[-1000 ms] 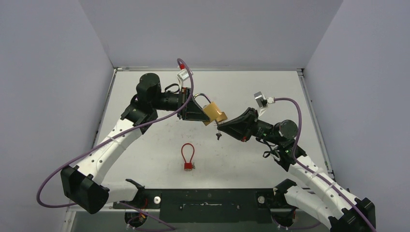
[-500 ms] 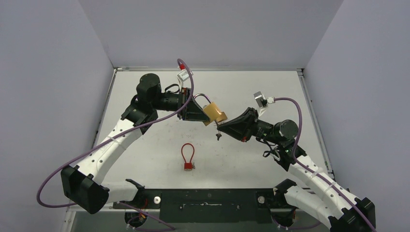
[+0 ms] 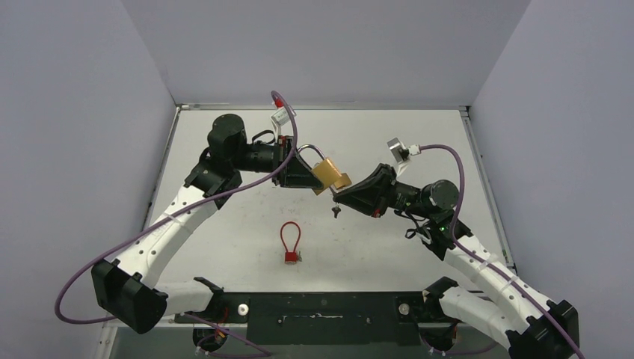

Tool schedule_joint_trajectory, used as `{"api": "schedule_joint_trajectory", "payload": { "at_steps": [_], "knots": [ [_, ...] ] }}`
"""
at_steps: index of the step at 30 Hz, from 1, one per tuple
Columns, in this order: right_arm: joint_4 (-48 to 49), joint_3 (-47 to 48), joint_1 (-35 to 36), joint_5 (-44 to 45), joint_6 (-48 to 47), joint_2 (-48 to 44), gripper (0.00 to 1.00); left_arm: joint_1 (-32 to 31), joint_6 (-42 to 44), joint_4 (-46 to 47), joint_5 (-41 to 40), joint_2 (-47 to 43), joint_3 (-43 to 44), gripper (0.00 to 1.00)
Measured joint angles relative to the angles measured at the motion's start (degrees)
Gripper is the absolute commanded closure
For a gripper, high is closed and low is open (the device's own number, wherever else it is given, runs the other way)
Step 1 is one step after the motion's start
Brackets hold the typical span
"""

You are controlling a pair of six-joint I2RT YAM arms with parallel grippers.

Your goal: Unlock with the key

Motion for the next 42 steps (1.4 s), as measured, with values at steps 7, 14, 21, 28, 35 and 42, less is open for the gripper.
{"api": "schedule_joint_trajectory", "payload": {
  "at_steps": [7, 14, 21, 28, 35, 42],
  "knots": [
    [-0.04, 0.85, 0.39, -1.51, 1.42, 0.44, 1.0, -0.02, 2.84, -0.59, 0.72, -1.81, -0.79, 1.0],
    [0.37, 1.16, 0.66, -2.27, 4.24, 1.4, 1.0, -0.04, 7.96, -3.23, 1.29, -2.75, -1.09, 1.0],
    [0.35, 3.1, 0.68, -3.67, 6.21, 3.74, 1.0, -0.07, 9.51, -3.5, 1.27, -3.39, -1.64, 1.0],
    [0.48, 5.29, 0.79, -4.13, 7.32, 6.75, 1.0, -0.48, 9.22, -2.38, 0.37, -3.8, -2.84, 1.0],
    [2.62, 5.9, 0.7, -4.48, 10.62, 8.59, 1.0, -0.28, 9.25, -2.1, -1.27, -4.81, -3.21, 1.0],
    [13.2, 4.15, 0.35, -3.8, 21.09, 11.74, 1.0, -0.85, 10.36, 3.23, -6.49, -8.0, -5.88, 1.0]
  ]
}}
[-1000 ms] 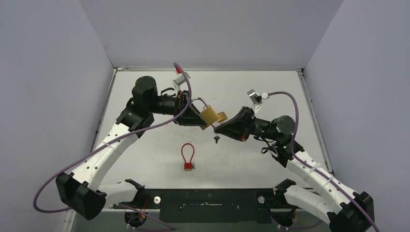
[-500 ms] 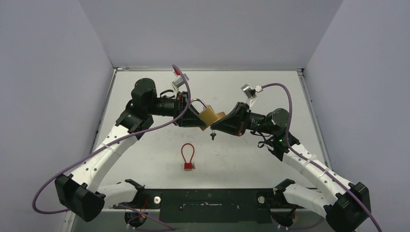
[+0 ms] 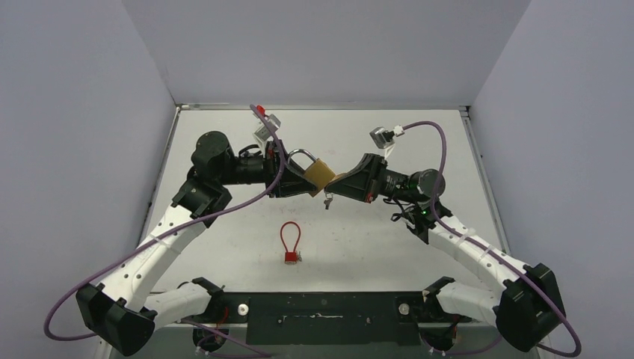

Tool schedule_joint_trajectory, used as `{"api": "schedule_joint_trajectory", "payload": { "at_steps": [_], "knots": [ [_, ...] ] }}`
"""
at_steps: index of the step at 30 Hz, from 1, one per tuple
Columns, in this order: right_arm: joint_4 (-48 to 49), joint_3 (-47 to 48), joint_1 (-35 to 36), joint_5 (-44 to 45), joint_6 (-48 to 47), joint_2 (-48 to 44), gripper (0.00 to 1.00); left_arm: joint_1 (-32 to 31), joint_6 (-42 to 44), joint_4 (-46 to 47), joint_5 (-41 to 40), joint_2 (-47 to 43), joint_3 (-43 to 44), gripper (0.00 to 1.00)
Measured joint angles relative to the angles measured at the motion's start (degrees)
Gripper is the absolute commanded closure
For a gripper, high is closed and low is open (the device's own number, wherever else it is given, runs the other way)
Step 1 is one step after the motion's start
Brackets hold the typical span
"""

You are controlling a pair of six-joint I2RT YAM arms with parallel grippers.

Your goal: Unlock with the key

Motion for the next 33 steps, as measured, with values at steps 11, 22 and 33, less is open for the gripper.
{"api": "schedule_joint_trajectory", "payload": {
  "at_steps": [11, 22, 33],
  "knots": [
    [27.54, -8.02, -0.15, 4.44, 28.61, 10.16, 1.0, -2.03, 9.35, 8.83, -5.35, -3.1, -6.34, 1.0],
    [29.99, -9.7, -1.25, 7.34, 33.57, 9.22, 0.71, -3.98, 14.49, 13.35, -7.13, -3.08, -7.04, 1.0],
    [-34.36, 0.31, -9.33, 20.68, -15.32, -12.9, 0.33, -5.35, 20.96, 5.55, -8.85, -3.41, -8.2, 1.0]
  ]
}}
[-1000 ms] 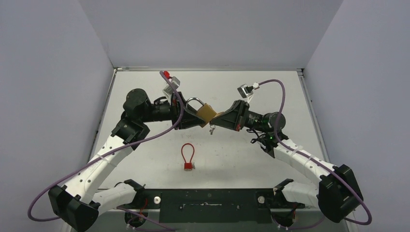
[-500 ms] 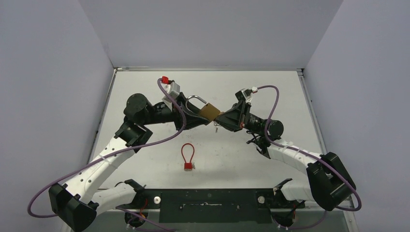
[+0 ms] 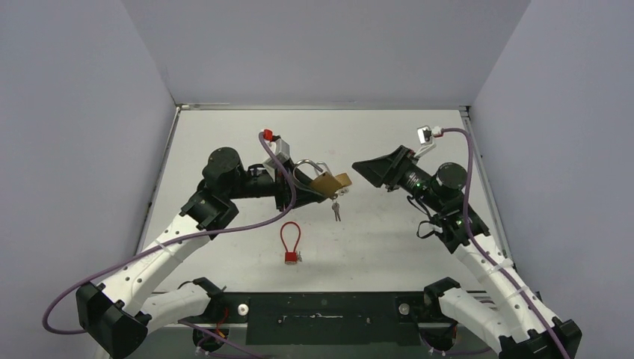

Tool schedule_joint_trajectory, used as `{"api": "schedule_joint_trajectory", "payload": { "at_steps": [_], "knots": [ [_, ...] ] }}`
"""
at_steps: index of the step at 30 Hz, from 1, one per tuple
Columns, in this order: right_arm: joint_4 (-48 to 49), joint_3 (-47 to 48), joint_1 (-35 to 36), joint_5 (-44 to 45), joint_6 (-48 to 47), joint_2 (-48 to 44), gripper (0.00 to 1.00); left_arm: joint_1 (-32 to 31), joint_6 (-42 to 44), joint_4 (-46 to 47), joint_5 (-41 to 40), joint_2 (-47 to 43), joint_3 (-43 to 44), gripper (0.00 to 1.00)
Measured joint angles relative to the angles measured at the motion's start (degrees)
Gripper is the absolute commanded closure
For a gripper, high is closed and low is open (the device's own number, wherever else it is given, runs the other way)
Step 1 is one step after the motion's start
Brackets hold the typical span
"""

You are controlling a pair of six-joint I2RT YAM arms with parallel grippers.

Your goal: Unlock with the key

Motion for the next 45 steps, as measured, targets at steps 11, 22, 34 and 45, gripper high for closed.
{"api": "schedule_joint_trajectory", "payload": {
  "at_steps": [11, 22, 34, 45],
  "knots": [
    [-16.72, 23.5, 12.11, 1.18, -29.97, 9.97, 0.23, 0.0, 3.54, -8.13, 8.85, 2.03, 0.11, 1.0],
    [-19.61, 26.23, 17.59, -8.35, -38.75, 14.38, 0.59, 0.0, 5.2, -10.27, 11.78, 2.05, 0.17, 1.0],
    [-22.64, 28.76, 19.96, -14.05, -41.2, 17.57, 0.49, 0.0, 9.51, -19.8, 10.49, 2.05, 1.44, 1.0],
    [-27.15, 29.07, 21.68, -12.63, -43.6, 18.78, 0.76, 0.0, 12.52, -25.09, 7.26, 2.73, 3.17, 1.0]
  ]
}}
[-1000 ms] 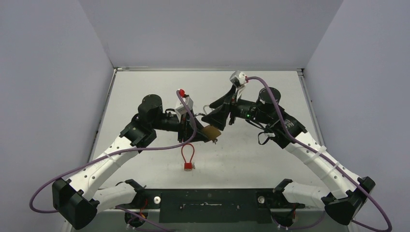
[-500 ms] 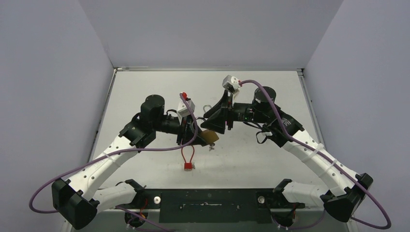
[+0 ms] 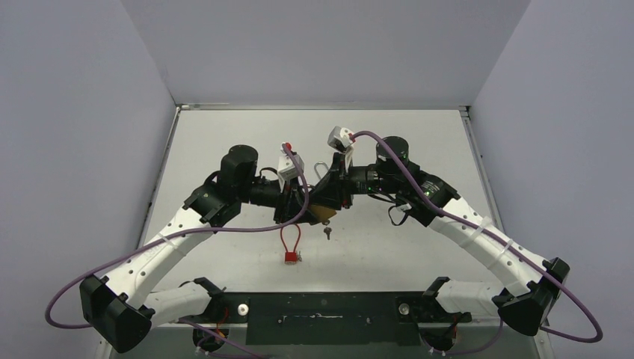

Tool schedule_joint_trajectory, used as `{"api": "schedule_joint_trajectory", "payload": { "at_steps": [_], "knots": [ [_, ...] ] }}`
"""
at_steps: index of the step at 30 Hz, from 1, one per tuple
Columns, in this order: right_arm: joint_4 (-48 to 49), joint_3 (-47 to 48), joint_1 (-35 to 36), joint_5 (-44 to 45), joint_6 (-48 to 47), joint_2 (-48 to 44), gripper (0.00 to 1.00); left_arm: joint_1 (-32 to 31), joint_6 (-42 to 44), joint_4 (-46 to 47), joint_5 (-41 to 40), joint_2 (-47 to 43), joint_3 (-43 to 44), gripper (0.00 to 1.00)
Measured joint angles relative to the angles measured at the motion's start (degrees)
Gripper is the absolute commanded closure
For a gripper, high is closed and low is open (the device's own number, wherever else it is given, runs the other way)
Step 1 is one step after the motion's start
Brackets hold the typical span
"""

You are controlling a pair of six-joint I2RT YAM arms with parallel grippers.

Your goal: Unlock with the key

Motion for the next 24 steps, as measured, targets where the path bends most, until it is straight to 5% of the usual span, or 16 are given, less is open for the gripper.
{"api": "schedule_joint_trajectory", "payload": {
  "at_steps": [5, 9, 12, 18, 24],
  "knots": [
    [-0.37, 0.09, 0.28, 2.86, 0.31, 0.0, 0.72, 0.0, 1.75, -3.76, -2.62, 0.76, 1.18, 1.0],
    [-0.42, 0.09, 0.26, 4.02, 0.33, 0.0, 1.0, 0.0, 3.04, -6.08, -4.07, 1.05, 1.18, 1.0],
    [-0.79, 0.09, 0.33, 3.85, 0.0, 0.0, 1.0, 0.07, 2.73, -7.43, -4.96, 1.29, 1.4, 1.0],
    [-1.51, 0.09, 0.33, 6.34, 1.36, 0.24, 1.0, 0.0, 1.46, -7.96, -11.17, 1.7, 2.23, 0.34],
    [-4.74, 0.0, -2.67, 11.15, 6.64, 2.86, 1.0, 0.24, -0.04, -4.57, -19.96, 0.59, 1.27, 0.19]
  ]
}}
